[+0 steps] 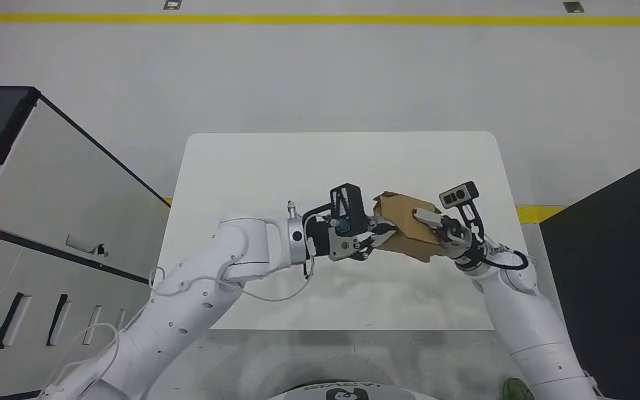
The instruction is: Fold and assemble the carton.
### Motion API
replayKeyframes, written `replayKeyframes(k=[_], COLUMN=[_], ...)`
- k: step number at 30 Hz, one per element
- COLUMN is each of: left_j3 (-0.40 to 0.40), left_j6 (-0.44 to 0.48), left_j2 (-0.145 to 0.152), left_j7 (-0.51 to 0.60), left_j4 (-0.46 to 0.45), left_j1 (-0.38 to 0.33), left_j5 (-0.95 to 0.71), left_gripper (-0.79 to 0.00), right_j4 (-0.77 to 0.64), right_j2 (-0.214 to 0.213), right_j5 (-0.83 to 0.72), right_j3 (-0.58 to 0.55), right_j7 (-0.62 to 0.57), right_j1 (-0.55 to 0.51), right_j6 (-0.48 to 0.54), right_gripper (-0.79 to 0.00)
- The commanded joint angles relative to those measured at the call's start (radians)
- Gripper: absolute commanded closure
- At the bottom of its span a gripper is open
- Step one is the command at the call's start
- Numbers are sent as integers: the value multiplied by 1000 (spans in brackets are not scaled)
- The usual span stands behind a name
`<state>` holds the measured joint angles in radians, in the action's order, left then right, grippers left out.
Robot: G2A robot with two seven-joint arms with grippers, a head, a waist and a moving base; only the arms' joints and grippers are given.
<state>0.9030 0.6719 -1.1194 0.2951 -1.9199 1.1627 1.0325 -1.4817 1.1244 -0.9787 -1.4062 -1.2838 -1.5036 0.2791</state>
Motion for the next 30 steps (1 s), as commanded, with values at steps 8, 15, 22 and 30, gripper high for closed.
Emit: replayKeyframes(k=[8, 15, 22, 30], left_j3=[25, -4, -21, -20], left_j6=[5, 10, 12, 13], left_j2=[7, 0, -6, -9], left_j7=[2, -4, -8, -9], left_j4=[-14, -10, -3, 6], left_j1=[30, 20, 9, 3], left_j5=[5, 4, 0, -3], left_gripper=[0, 0, 0, 0], right_j4=[2, -8, -13, -13], right_j2=[0, 3, 6, 7], right_j5=[-4, -4, -5, -1], right_j3=[-11, -1, 4, 5], right_j7=[-3, -2, -3, -2], right_j1=[-1, -6, -9, -9], right_j6=[-5, -5, -4, -5], right_gripper=[0, 0, 0, 0])
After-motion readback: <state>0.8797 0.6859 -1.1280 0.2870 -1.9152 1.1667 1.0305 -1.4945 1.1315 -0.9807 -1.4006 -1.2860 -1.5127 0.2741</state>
